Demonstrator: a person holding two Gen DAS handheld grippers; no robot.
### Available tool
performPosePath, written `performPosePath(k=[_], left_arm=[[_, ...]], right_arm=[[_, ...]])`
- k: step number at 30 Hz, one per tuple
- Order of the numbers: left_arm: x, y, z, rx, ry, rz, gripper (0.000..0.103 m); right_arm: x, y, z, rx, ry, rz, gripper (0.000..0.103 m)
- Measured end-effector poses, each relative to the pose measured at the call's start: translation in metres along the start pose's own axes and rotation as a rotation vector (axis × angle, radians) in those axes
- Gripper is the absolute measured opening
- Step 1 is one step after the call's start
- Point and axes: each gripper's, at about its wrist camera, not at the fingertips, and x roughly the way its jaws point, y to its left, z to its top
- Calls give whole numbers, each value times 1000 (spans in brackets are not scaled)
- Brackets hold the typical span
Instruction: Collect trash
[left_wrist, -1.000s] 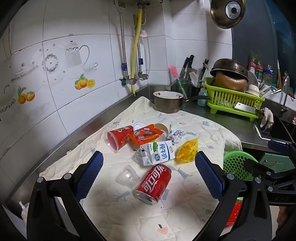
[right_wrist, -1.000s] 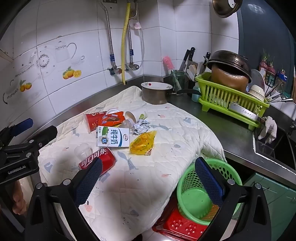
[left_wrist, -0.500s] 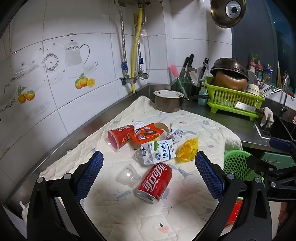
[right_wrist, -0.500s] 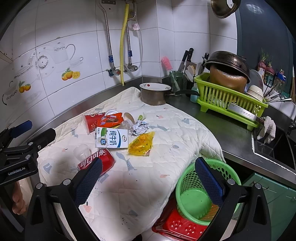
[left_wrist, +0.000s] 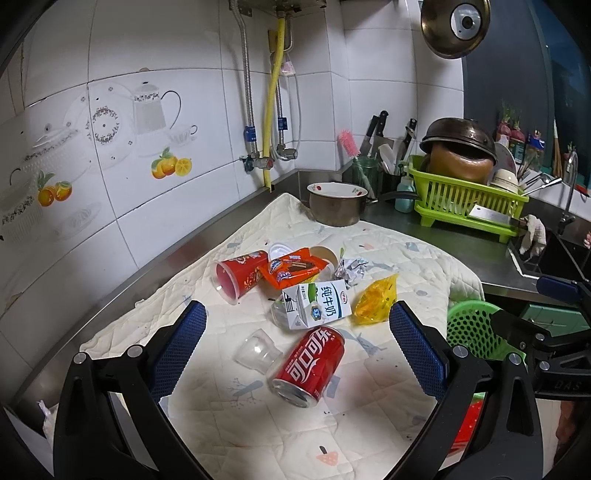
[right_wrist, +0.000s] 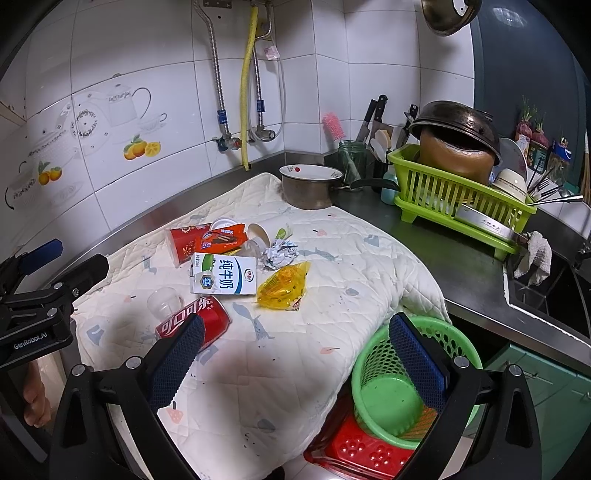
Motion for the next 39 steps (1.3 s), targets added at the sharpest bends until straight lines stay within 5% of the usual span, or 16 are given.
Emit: performPosePath(k=[39], left_arm=[[-3, -1, 2, -9, -10, -13, 98]], right_arm=[[0, 7, 3, -3, 1, 5, 97]])
